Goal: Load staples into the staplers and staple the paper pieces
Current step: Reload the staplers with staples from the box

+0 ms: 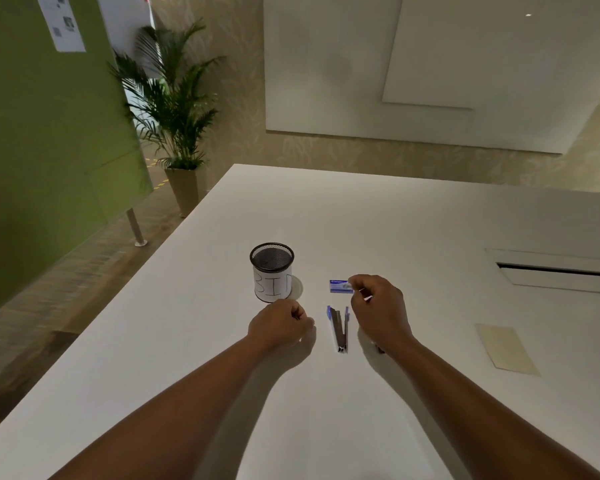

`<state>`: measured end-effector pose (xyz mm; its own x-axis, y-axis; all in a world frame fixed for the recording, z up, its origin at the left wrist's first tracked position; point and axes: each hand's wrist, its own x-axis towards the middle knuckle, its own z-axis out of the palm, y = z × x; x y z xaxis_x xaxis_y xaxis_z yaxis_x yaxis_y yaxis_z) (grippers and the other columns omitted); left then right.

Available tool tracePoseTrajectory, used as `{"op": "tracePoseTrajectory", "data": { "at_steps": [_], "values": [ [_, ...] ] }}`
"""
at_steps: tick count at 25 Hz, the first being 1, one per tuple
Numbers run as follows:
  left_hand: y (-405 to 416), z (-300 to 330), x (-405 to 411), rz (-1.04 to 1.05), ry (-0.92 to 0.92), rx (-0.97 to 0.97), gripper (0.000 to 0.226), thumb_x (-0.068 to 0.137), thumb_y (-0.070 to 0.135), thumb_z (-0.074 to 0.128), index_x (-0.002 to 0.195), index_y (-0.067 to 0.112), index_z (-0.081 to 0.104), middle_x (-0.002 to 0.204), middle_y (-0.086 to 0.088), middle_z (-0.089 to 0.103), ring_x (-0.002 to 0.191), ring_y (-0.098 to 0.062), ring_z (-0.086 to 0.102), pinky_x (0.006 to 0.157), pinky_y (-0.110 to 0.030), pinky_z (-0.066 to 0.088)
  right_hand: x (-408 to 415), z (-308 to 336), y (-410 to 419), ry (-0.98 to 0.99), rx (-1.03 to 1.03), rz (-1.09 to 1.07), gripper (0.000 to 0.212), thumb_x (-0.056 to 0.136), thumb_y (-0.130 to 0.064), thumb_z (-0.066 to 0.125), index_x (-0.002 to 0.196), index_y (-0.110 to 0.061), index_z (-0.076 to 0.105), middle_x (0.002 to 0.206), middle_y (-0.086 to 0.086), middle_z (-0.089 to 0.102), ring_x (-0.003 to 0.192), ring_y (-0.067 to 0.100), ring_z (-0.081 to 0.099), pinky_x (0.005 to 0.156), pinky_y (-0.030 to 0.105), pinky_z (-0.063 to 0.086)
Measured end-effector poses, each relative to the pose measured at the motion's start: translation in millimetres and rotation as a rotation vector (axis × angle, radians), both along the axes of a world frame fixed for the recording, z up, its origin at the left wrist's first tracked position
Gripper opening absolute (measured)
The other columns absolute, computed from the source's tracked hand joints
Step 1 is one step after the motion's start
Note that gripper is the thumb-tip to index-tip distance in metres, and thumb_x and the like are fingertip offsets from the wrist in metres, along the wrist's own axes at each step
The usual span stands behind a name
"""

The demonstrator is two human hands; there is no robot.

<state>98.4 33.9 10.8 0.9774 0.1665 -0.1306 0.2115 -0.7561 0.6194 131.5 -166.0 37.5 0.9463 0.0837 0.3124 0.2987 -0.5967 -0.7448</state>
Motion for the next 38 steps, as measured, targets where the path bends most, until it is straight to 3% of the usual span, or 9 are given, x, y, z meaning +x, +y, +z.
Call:
{"op": "tracePoseTrajectory", "data": {
  "at_steps": [4,8,12,16,21,27,31,34,38],
  "values": [
    [-16.4,-3.4,-11.9,-0.025,-0.049,0.022,0.032,0.085,0.056,0.061,0.110,0.036,0.061,0.088,0.017,0.068,0.093,-0.010,0.066,0.082,-0.031,0.050,-18.9,-12.1,-31.0,0.109,-0.091,-0.156,0.040,0.090,-0.024,0.067,0.130,-0.024,0.064,0.123,-0.006,0.062,0.090,0.009,0.059,0.082,0.031,0.046],
    [-37.6,-5.8,-26.3,-0.065,-0.173,0.047,0.062,0.077,0.066,0.058,0.132,0.039,0.053,0.109,0.016,0.061,0.105,-0.012,0.062,0.087,-0.035,0.050,-32.5,-26.9,-48.1,0.249,-0.223,-0.218,0.060,0.083,-0.049,0.070,0.136,-0.025,0.057,0.128,-0.002,0.060,0.117,0.022,0.060,0.092,0.039,0.051],
    [-50.8,-10.4,-31.9,-0.111,-0.255,0.045,0.074,0.072,0.071,0.055,0.138,0.040,0.048,0.129,0.016,0.052,0.116,-0.010,0.059,0.098,-0.039,0.050,-41.6,-37.0,-52.5,0.297,-0.352,-0.228,0.045,0.077,-0.059,0.065,0.106,-0.025,0.061,0.109,-0.001,0.062,0.105,0.024,0.062,0.083,0.037,0.052],
    [-53.9,-14.2,-34.3,-0.143,-0.339,0.103,0.065,0.074,0.069,0.055,0.131,0.037,0.055,0.119,0.017,0.047,0.106,-0.005,0.059,0.092,-0.033,0.050,-46.8,-41.7,-53.5,0.256,-0.331,-0.236,0.028,0.081,-0.050,0.062,0.077,-0.024,0.052,0.085,-0.007,0.058,0.080,0.021,0.058,0.071,0.038,0.052],
    [-66.0,-18.7,-24.8,-0.195,-0.640,-0.031,0.029,0.087,0.033,0.067,0.112,0.019,0.072,0.104,0.009,0.057,0.093,-0.009,0.059,0.080,-0.030,0.054,-49.8,-43.2,-54.1,0.234,-0.190,-0.324,0.022,0.081,-0.041,0.056,0.073,-0.021,0.052,0.077,-0.006,0.056,0.072,0.018,0.056,0.061,0.036,0.048],
    [-115.0,20.9,-11.4,-0.055,-0.362,-0.502,0.043,0.099,0.030,0.063,0.139,0.019,0.054,0.122,0.007,0.056,0.096,-0.012,0.065,0.085,-0.022,0.050,-60.1,-45.1,-59.2,-0.001,0.214,-0.336,0.031,0.079,-0.019,0.077,0.065,-0.016,0.050,0.067,-0.002,0.054,0.064,0.016,0.051,0.057,0.029,0.035],
    [-135.3,29.2,3.9,0.107,-0.103,-0.927,0.018,0.100,0.025,0.064,0.111,0.011,0.066,0.099,-0.007,0.068,0.088,-0.020,0.068,0.084,-0.034,0.060,-65.4,-51.0,-60.3,-0.074,0.227,-0.277,0.032,0.078,-0.014,0.081,0.065,-0.025,0.054,0.067,-0.008,0.053,0.067,0.011,0.052,0.056,0.014,0.033],
    [-136.1,23.2,12.0,0.103,-0.124,-0.865,0.013,0.101,0.016,0.061,0.101,0.012,0.073,0.099,-0.010,0.075,0.087,-0.023,0.069,0.089,-0.045,0.060,-66.1,-49.0,-60.7,0.021,0.304,-0.212,0.016,0.085,-0.025,0.079,0.084,-0.024,0.063,0.076,-0.006,0.063,0.065,0.009,0.055,0.056,0.014,0.038],
    [-136.4,23.3,5.8,-0.065,-0.087,-0.789,0.015,0.101,0.016,0.062,0.114,0.018,0.069,0.099,-0.001,0.077,0.093,-0.016,0.072,0.087,-0.034,0.060,-63.0,-40.6,-63.8,0.154,0.365,-0.110,0.016,0.101,-0.032,0.061,0.116,-0.028,0.056,0.077,0.005,0.074,0.066,0.008,0.060,0.055,0.018,0.041]
  ]
}}
